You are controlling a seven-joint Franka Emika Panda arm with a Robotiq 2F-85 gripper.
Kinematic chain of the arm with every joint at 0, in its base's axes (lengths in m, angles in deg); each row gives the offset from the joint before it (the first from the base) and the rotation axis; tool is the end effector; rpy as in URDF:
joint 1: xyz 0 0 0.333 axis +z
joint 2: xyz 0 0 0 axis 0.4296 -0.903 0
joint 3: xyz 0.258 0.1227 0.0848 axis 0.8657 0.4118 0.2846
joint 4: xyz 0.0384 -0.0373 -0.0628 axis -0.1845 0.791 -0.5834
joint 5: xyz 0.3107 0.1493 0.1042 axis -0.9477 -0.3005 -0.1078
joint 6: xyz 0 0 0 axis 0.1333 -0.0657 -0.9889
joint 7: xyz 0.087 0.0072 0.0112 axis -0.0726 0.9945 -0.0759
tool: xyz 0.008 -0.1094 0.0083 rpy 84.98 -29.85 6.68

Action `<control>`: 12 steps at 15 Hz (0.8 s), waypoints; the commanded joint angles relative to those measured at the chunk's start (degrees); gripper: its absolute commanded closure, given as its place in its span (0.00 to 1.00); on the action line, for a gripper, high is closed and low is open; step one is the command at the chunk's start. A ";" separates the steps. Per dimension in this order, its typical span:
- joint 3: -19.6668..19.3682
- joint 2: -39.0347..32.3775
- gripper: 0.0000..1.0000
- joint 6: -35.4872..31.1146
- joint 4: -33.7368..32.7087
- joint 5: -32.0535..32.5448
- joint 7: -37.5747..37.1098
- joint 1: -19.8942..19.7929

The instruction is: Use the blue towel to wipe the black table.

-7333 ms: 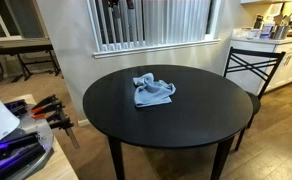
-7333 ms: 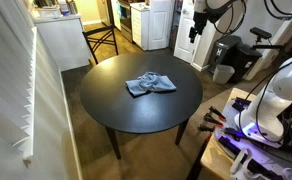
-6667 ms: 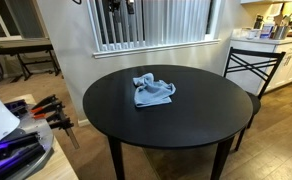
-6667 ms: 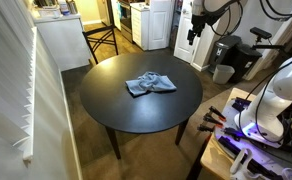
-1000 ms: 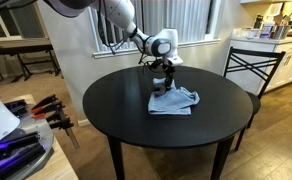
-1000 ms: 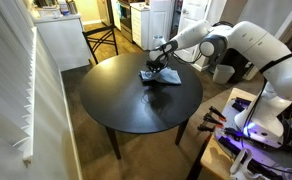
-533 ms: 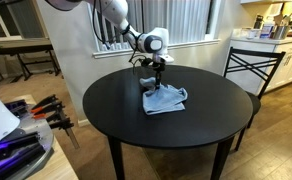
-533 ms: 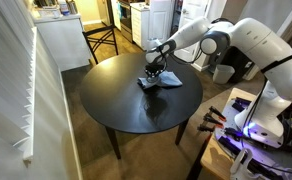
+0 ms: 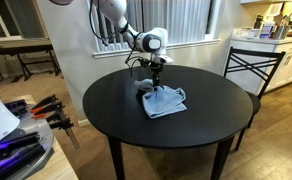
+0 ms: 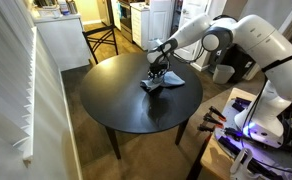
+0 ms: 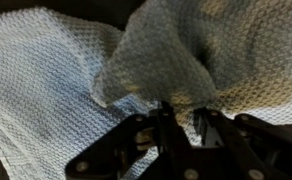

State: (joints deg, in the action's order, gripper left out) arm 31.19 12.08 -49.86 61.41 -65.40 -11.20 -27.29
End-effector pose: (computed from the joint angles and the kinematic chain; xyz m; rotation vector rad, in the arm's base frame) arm 0.6722 -0.0774 0.0908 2.8638 -1.1179 -0.2064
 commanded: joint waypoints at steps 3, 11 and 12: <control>-0.67 -0.30 0.77 0.24 -0.41 -0.74 0.41 0.45; -3.54 7.04 0.93 -18.79 20.01 -0.17 -0.86 3.46; -3.64 8.12 0.93 -21.20 22.69 -0.50 -0.80 3.76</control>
State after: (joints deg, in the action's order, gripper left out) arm 29.51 16.72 -63.50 73.10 -65.42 -11.51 -24.99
